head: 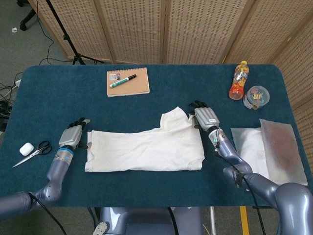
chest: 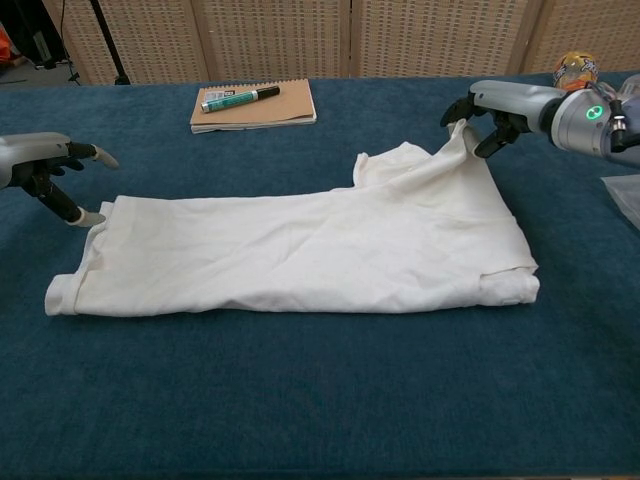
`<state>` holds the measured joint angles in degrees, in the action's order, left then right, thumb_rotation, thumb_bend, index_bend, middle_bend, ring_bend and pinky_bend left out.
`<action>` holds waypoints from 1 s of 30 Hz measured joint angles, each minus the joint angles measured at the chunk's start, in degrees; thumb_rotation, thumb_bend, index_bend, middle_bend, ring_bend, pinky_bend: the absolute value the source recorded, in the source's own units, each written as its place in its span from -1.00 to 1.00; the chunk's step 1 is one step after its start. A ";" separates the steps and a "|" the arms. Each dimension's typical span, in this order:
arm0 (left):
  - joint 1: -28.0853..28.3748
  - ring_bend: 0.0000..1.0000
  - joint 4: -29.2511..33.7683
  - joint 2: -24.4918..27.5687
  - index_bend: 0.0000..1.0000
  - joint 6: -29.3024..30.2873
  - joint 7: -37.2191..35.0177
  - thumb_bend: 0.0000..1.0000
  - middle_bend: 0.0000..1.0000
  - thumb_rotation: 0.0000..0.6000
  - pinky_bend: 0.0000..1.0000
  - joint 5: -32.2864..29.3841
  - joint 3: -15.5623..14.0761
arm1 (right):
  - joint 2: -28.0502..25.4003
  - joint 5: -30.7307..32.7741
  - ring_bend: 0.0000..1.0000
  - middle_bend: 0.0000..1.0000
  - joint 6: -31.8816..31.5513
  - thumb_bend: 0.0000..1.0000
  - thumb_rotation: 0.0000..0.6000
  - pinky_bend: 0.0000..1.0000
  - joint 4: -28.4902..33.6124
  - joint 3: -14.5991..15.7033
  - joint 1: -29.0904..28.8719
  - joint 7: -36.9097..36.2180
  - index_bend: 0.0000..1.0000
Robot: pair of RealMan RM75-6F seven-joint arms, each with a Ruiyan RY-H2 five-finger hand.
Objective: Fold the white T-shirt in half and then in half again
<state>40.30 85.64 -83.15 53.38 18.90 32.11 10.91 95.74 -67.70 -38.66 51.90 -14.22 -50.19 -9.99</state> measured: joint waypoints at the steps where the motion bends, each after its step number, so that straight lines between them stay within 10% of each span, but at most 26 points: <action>1: -0.43 -1.00 0.85 0.58 -1.00 0.54 -0.70 -0.46 -1.00 1.00 -1.00 1.23 0.12 | 0.10 0.10 -1.00 -0.65 0.00 0.24 1.00 -0.85 -0.10 -0.17 -0.17 0.23 0.31; 7: -2.35 -1.00 6.28 4.99 -1.00 1.73 -3.38 -0.51 -1.00 1.00 -1.00 5.62 0.39 | 0.39 0.48 -1.00 -1.00 0.15 -0.97 1.00 -0.85 -0.71 -0.35 -0.80 2.40 -0.98; 21: -5.81 -1.00 11.18 10.34 -1.00 4.14 -8.51 -0.51 -1.00 1.00 -1.00 12.58 0.70 | 3.17 2.00 -1.00 -1.00 -10.91 -1.00 1.00 -0.87 -2.01 -4.81 -0.84 6.09 -1.00; 30: -7.09 -1.00 9.85 11.79 -1.00 5.15 -10.25 -0.51 -1.00 1.00 -1.00 18.86 -0.09 | -3.13 1.12 -1.00 -1.00 -15.25 -1.00 1.00 -0.89 10.44 -4.02 3.59 7.57 -1.00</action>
<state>33.21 95.49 -71.36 58.52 8.64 50.97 10.82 92.60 -66.59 -53.91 62.34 -18.24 -46.61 -2.42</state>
